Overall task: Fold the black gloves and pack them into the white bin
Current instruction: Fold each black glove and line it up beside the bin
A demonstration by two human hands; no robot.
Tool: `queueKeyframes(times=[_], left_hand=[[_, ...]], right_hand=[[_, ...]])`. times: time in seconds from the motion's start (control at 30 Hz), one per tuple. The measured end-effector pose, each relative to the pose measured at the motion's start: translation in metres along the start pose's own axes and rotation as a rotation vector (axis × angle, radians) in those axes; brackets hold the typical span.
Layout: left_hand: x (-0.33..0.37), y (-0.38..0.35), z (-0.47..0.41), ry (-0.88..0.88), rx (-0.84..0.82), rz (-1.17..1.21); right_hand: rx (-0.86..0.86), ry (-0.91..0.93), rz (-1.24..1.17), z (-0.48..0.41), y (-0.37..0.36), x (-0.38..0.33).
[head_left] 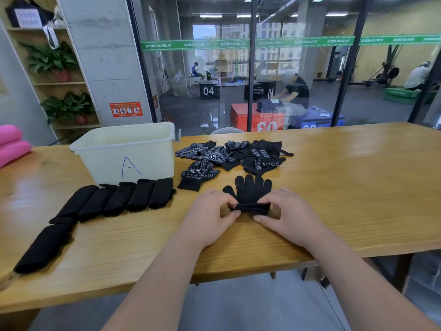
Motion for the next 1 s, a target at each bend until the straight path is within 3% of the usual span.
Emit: queueKeyframes(times=[0.17, 0.3, 0.43, 0.7, 1.0], left_hand=[[-0.002, 0.000, 0.001, 0.069, 0.003, 0.070], [-0.006, -0.002, -0.001, 0.122, -0.003, 0.120], [-0.005, -0.004, -0.003, 0.126, -0.001, 0.143], [0.001, -0.012, -0.007, -0.095, 0.031, -0.198], [0.007, -0.013, -0.005, -0.091, 0.011, -0.252]], right_hand=[[-0.070, -0.181, -0.334, -0.002, 0.000, 0.017], [-0.060, -0.207, -0.401, -0.003, 0.000, 0.017], [0.004, -0.191, -0.236, -0.005, 0.002, 0.014], [0.111, -0.026, 0.247, 0.000, -0.003, -0.001], [0.143, 0.019, 0.247, 0.000, -0.001, -0.004]])
Point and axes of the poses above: each hand's wrist, its own z-axis away from the middle knuckle, its own y-axis out of the back of the hand, x = y × z, the point moved 6 cm from there along -z, towards the middle knuckle, and after that the axes turned 5 degrees about -y, right-handed, at the moved point
